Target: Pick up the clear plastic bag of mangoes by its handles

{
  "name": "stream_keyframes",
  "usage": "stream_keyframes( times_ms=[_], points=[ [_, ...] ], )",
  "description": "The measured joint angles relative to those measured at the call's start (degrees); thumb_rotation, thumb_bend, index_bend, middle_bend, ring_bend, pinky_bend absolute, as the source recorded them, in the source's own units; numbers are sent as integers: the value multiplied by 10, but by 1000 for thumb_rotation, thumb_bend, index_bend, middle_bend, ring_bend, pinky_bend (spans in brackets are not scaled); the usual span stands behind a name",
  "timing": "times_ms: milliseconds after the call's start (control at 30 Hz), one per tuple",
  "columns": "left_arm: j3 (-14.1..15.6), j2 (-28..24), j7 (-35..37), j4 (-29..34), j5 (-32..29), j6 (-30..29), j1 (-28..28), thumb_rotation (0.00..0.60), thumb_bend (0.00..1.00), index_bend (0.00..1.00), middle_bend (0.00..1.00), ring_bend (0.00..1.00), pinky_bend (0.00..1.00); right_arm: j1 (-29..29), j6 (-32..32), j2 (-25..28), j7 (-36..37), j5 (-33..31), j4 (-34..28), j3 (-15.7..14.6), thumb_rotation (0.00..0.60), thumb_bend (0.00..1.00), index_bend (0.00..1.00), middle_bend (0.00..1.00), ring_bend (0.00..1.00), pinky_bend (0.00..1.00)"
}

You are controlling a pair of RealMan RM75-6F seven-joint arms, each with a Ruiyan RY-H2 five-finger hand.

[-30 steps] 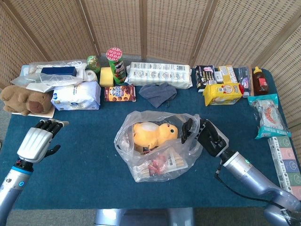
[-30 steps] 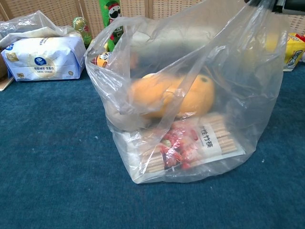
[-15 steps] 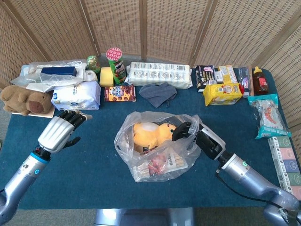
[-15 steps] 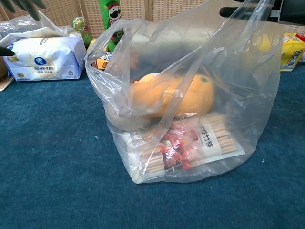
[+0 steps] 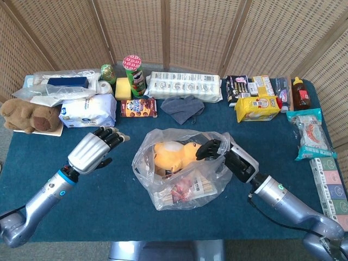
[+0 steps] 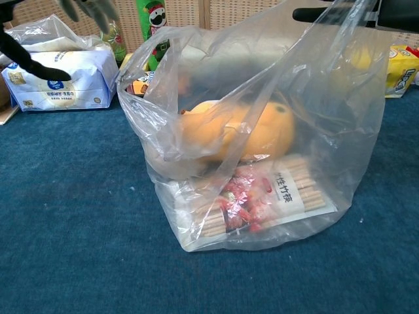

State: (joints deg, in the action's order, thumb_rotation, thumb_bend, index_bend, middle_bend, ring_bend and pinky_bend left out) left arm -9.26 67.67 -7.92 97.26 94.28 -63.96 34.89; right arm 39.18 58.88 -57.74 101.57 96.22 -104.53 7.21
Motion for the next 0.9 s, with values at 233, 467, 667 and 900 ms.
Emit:
stream_keyframes(
  times_ms=[233, 467, 667, 900],
  points=[
    [1, 27, 1, -17, 10, 6, 25, 596, 195, 213, 308, 234, 266, 7, 4, 2, -1, -10, -5, -5, 244, 199, 383, 374, 312, 265],
    [4, 54, 18, -45, 27, 7, 48, 595, 196, 213, 308, 234, 266, 13, 6, 5, 4, -15, -9, -10, 245, 199, 384, 374, 313, 265],
    [4, 88, 50, -82, 55, -3, 77, 600, 202, 214, 308, 234, 266, 17, 6, 7, 6, -19, -13, -13, 244, 199, 383, 374, 315, 265],
    [2, 123, 81, -124, 87, -24, 112, 600, 208, 213, 308, 234, 267, 18, 7, 10, 7, -27, -17, -15, 245, 198, 383, 375, 317, 266]
  ],
)
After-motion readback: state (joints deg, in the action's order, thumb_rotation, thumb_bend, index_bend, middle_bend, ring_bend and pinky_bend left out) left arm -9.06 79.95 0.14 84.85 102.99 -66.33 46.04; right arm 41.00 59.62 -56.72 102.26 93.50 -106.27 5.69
